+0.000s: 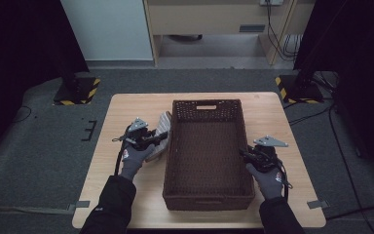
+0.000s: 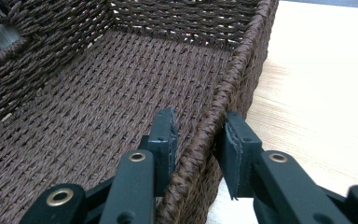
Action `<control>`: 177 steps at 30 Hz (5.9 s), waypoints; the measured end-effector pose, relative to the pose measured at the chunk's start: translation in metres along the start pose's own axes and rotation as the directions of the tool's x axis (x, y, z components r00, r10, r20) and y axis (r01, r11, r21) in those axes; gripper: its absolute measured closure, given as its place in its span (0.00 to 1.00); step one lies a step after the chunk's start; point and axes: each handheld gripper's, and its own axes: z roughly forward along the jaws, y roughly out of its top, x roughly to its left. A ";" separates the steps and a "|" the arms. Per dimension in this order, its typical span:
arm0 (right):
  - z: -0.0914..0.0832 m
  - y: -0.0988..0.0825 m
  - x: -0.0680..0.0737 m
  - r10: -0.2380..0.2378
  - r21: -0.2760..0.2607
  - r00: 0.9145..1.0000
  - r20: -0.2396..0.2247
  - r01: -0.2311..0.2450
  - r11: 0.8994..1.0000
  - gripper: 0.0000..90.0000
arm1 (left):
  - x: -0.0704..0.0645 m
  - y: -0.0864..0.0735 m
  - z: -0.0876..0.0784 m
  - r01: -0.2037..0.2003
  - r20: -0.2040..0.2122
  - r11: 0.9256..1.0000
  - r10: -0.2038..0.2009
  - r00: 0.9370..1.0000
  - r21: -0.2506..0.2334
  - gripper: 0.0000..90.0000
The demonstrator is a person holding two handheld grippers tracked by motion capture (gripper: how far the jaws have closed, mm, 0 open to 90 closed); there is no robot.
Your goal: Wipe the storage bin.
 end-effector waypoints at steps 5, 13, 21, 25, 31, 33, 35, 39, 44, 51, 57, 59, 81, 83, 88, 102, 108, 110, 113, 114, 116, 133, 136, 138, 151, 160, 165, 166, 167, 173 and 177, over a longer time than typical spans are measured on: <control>0.000 0.000 0.000 0.002 -0.001 1.000 -0.001 -0.002 1.000 0.76 | -0.004 -0.016 0.021 -0.029 -0.018 0.995 0.030 0.999 0.091 0.67; 0.000 0.001 0.002 0.001 0.005 1.000 0.021 -0.001 1.000 0.78 | 0.000 0.001 -0.008 0.018 0.001 0.999 -0.018 1.000 -0.031 0.67; 0.006 0.006 -0.001 -0.007 0.009 0.999 0.033 0.007 1.000 0.79 | -0.015 0.014 -0.025 -0.042 0.022 0.996 0.043 0.999 -0.074 0.67; 0.006 0.006 -0.002 -0.005 0.008 1.000 0.028 0.005 1.000 0.79 | -0.013 0.003 -0.019 -0.056 0.025 0.998 0.057 0.998 -0.018 0.67; 0.006 0.006 -0.002 -0.004 0.007 1.000 0.024 0.004 1.000 0.79 | -0.011 -0.017 0.005 -0.068 0.016 0.994 0.067 0.998 0.084 0.67; 0.006 0.006 -0.003 -0.004 0.005 1.000 0.024 0.004 1.000 0.79 | -0.011 -0.022 0.011 -0.075 0.011 0.991 0.074 0.997 0.109 0.67; 0.007 0.006 -0.003 -0.004 0.005 1.000 0.026 0.004 1.000 0.79 | -0.011 -0.023 0.013 -0.075 0.009 0.990 0.075 0.997 0.118 0.67; 0.008 0.007 -0.003 0.000 0.010 0.999 0.034 0.000 1.000 0.79 | -0.007 -0.015 -0.002 -0.027 0.007 0.998 0.027 1.000 0.055 0.67; 0.012 0.011 -0.007 -0.001 0.005 1.000 0.028 0.001 1.000 0.79 | -0.010 0.004 -0.036 -0.020 0.055 0.997 0.025 0.998 -0.081 0.67; 0.013 0.009 -0.010 0.017 -0.008 1.000 0.008 -0.017 1.000 0.78 | -0.017 0.002 -0.026 -0.064 0.056 0.997 0.067 0.996 -0.040 0.67; 0.013 0.009 -0.010 0.018 -0.009 1.000 0.002 -0.018 1.000 0.77 | -0.016 -0.019 0.002 -0.116 0.037 0.987 0.113 0.993 0.112 0.67; 0.013 0.009 -0.010 0.017 -0.008 1.000 0.003 -0.017 1.000 0.77 | -0.015 -0.021 0.007 -0.116 0.035 0.985 0.113 0.993 0.127 0.67; 0.017 0.014 -0.009 0.014 -0.001 1.000 0.026 -0.013 1.000 0.79 | -0.020 -0.003 -0.035 -0.094 0.072 0.995 0.094 0.993 -0.015 0.67; 0.021 0.015 -0.011 0.017 -0.006 1.000 0.022 -0.017 1.000 0.78 | -0.018 -0.006 -0.028 -0.108 0.062 0.994 0.107 0.992 0.020 0.67; 0.022 0.016 -0.013 0.022 -0.010 1.000 0.008 -0.022 1.000 0.77 | -0.017 -0.022 -0.006 -0.120 0.059 0.986 0.113 0.992 0.120 0.66; -0.006 0.021 -0.014 -0.022 -0.087 1.000 -0.013 0.021 0.996 0.64 | -0.019 -0.006 -0.057 -0.049 0.061 0.997 0.053 0.997 -0.061 0.66; -0.010 0.013 -0.013 -0.049 -0.041 0.998 -0.030 0.047 0.998 0.68 | -0.030 -0.007 -0.058 -0.092 0.085 0.995 0.096 0.992 -0.050 0.66; -0.007 0.013 -0.009 -0.056 -0.026 0.998 -0.036 0.055 0.998 0.74 | -0.032 -0.014 -0.048 -0.110 0.077 0.994 0.110 0.991 -0.004 0.66; -0.006 0.013 -0.007 -0.053 -0.022 0.998 -0.018 0.053 0.998 0.75 | -0.030 -0.022 -0.040 -0.113 0.071 0.993 0.110 0.991 0.039 0.66; -0.006 0.013 -0.008 -0.051 -0.024 0.999 -0.020 0.050 0.998 0.75 | -0.030 -0.026 -0.036 -0.114 0.071 0.992 0.109 0.991 0.060 0.66; -0.005 0.013 -0.007 -0.045 -0.027 0.999 -0.011 0.045 0.999 0.76 | -0.031 -0.033 -0.028 -0.127 0.069 0.986 0.120 0.990 0.105 0.66; 0.000 0.011 0.002 -0.063 0.065 0.998 0.027 0.062 0.996 0.78 | -0.046 -0.025 -0.073 -0.088 0.103 0.995 0.093 0.990 -0.053 0.65; 0.002 0.012 0.003 -0.044 0.068 0.998 0.048 0.040 0.997 0.81 | -0.053 -0.018 -0.078 -0.137 0.088 0.988 0.142 0.986 -0.069 0.65; 0.003 0.012 0.004 -0.030 0.062 0.998 0.056 0.026 0.998 0.81 | -0.051 -0.020 -0.075 -0.138 0.087 0.989 0.142 0.986 -0.057 0.65; 0.007 0.012 0.004 -0.034 0.046 0.998 0.057 0.032 0.998 0.79 | -0.042 -0.046 -0.038 -0.164 0.103 0.978 0.151 0.983 0.129 0.65; 0.009 0.014 0.004 -0.027 0.044 0.997 0.071 0.023 0.999 0.80 | -0.038 -0.024 -0.070 -0.103 0.100 0.994 0.107 0.989 -0.038 0.65; 0.013 0.016 0.002 -0.014 0.039 0.997 0.080 0.011 0.999 0.80 | -0.045 -0.020 -0.075 -0.149 0.119 0.988 0.153 0.981 -0.041 0.65; 0.013 0.016 0.002 -0.012 0.038 0.997 0.077 0.010 0.999 0.80 | -0.045 -0.022 -0.073 -0.162 0.118 0.987 0.163 0.980 -0.018 0.65; 0.013 0.016 0.002 -0.014 0.037 0.997 0.074 0.011 0.999 0.80 | -0.045 -0.025 -0.069 -0.170 0.116 0.985 0.169 0.979 0.001 0.65; 0.013 0.016 0.001 -0.012 0.036 0.997 0.071 0.009 0.999 0.80 | -0.044 -0.044 -0.047 -0.186 0.122 0.976 0.172 0.977 0.111 0.65; 0.013 0.016 0.001 -0.009 0.038 0.998 0.070 0.006 0.999 0.80 | -0.043 -0.050 -0.040 -0.181 0.112 0.972 0.166 0.980 0.147 0.65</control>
